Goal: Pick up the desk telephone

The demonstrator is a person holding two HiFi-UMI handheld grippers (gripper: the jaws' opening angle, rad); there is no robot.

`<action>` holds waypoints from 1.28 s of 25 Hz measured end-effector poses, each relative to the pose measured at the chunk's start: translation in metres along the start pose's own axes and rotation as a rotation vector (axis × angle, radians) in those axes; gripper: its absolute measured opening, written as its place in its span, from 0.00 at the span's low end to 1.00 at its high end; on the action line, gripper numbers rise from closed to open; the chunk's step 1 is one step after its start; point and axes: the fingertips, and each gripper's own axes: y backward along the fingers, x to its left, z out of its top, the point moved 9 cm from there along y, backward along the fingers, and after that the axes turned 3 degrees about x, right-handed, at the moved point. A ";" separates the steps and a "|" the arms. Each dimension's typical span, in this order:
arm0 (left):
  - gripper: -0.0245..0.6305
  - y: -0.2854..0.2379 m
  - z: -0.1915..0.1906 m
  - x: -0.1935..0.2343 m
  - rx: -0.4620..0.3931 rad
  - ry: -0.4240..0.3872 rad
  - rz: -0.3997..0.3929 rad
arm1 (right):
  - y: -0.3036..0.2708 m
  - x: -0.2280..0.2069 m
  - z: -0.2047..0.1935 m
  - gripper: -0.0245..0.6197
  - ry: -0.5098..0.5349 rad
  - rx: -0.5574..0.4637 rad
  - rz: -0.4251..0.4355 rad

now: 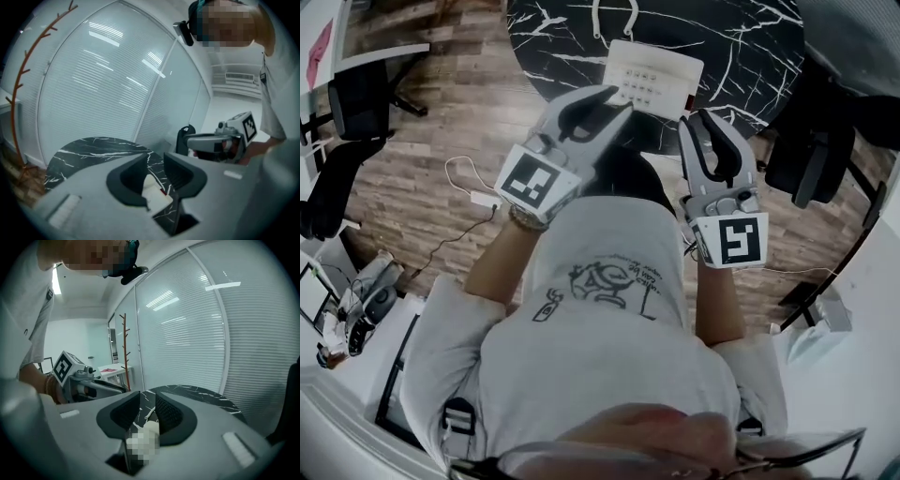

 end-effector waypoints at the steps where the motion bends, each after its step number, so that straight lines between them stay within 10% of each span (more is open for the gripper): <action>1: 0.21 -0.005 -0.009 0.005 0.020 0.001 0.000 | -0.003 -0.004 -0.009 0.22 -0.008 0.020 -0.002; 32: 0.58 -0.112 -0.201 0.115 0.378 0.261 0.080 | -0.108 -0.074 -0.232 0.65 -0.350 0.334 -0.060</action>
